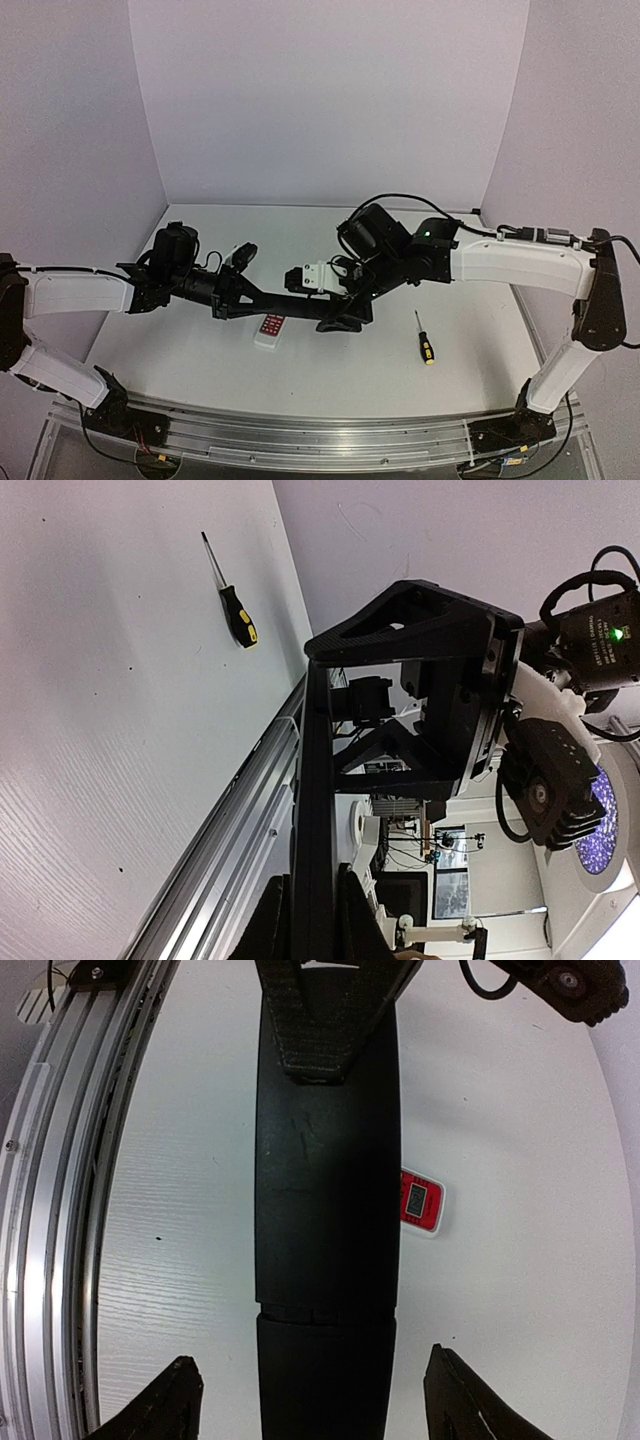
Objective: Unload the batteries from the remote control
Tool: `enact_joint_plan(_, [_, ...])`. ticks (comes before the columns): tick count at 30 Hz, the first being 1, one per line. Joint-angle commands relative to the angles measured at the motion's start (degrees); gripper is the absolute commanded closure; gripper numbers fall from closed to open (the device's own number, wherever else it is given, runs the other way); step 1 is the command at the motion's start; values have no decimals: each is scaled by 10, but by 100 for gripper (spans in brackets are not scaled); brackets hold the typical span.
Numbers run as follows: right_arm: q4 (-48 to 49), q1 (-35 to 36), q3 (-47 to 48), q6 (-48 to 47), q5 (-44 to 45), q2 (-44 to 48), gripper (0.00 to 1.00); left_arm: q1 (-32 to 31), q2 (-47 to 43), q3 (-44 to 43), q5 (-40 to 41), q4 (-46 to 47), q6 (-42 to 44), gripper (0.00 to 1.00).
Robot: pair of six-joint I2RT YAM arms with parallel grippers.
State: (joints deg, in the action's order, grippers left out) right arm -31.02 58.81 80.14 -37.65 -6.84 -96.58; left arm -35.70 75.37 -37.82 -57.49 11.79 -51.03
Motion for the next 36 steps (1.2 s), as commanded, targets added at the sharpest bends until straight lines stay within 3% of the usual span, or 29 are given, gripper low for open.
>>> enact_joint_plan(1, [-2, 5, 20, -10, 16, -11, 30, -2, -21, -17, -20, 6, -2, 100])
enact_joint_plan(6, [-2, 10, 21, -8, 28, -13, 40, -2, -28, -11, -18, 9, -3, 100])
enact_joint_plan(10, [-2, 11, 21, -7, 37, -13, 57, -2, -28, -8, -14, 6, -2, 100])
enact_joint_plan(14, [-2, 11, 16, -4, 40, -6, 63, -2, -27, -7, -11, -3, 5, 100])
enact_joint_plan(36, [-12, -9, -139, 6, 136, 139, 62, -1, -63, -21, 32, -109, 79, 100])
